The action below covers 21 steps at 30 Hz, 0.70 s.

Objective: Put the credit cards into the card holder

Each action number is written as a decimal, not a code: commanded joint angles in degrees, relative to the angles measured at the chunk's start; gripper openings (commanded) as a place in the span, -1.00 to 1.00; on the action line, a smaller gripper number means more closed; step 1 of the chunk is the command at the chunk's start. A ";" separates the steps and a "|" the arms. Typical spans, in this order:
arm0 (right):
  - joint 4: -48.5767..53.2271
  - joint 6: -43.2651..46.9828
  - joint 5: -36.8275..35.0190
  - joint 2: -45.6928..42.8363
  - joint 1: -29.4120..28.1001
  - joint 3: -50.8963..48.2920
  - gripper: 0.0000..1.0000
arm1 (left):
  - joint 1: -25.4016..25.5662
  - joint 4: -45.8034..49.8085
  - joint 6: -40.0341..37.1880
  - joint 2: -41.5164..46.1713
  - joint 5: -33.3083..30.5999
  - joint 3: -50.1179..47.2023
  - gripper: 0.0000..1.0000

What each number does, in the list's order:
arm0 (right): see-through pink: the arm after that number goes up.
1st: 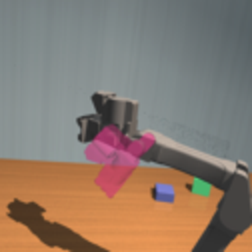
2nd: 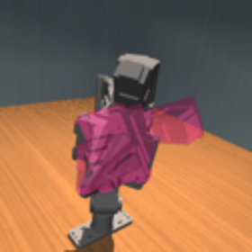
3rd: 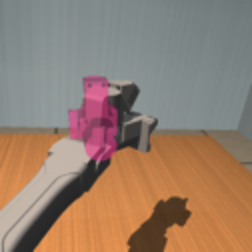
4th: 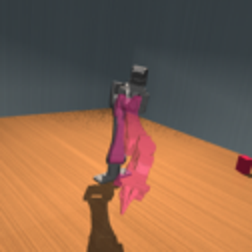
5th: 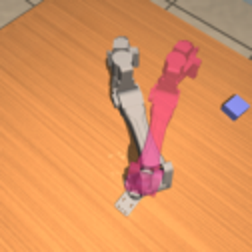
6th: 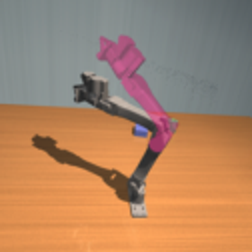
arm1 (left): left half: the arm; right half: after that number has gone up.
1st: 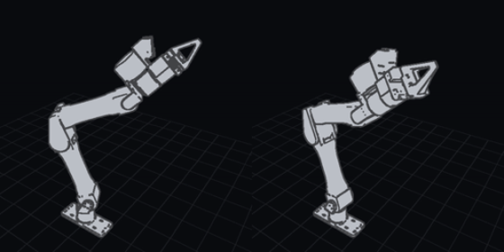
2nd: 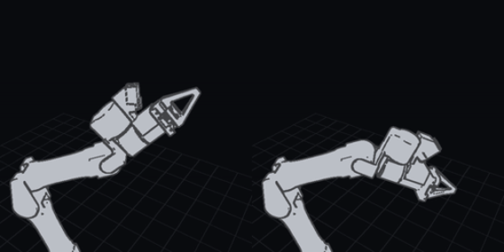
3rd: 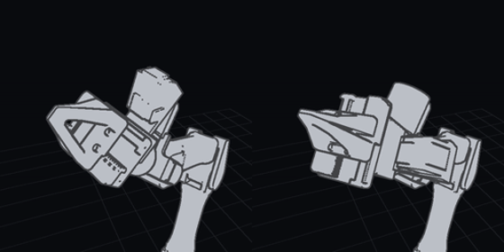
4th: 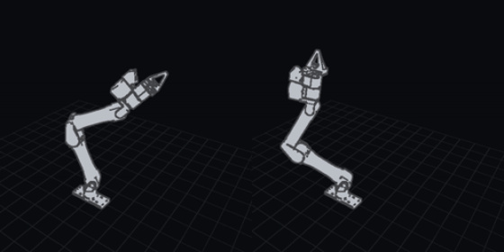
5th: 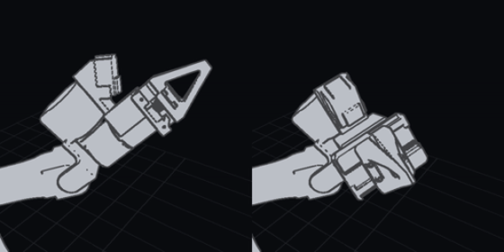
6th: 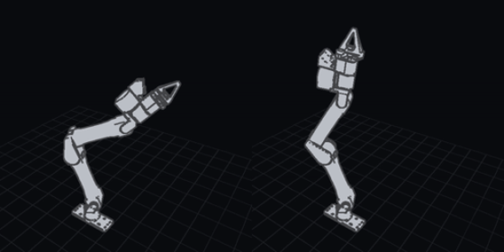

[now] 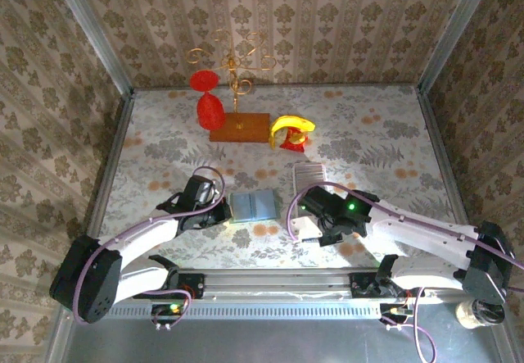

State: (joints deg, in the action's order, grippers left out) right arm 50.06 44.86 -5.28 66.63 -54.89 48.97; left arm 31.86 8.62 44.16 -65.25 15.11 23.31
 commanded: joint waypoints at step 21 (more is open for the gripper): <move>-21.49 -57.70 10.13 -0.65 0.96 7.72 -1.00 | -1.09 9.18 5.36 8.15 -8.04 4.46 -1.00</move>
State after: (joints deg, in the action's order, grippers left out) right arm 38.83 4.49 3.51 63.44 -54.57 54.98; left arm 31.05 15.51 47.99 -58.48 8.99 26.13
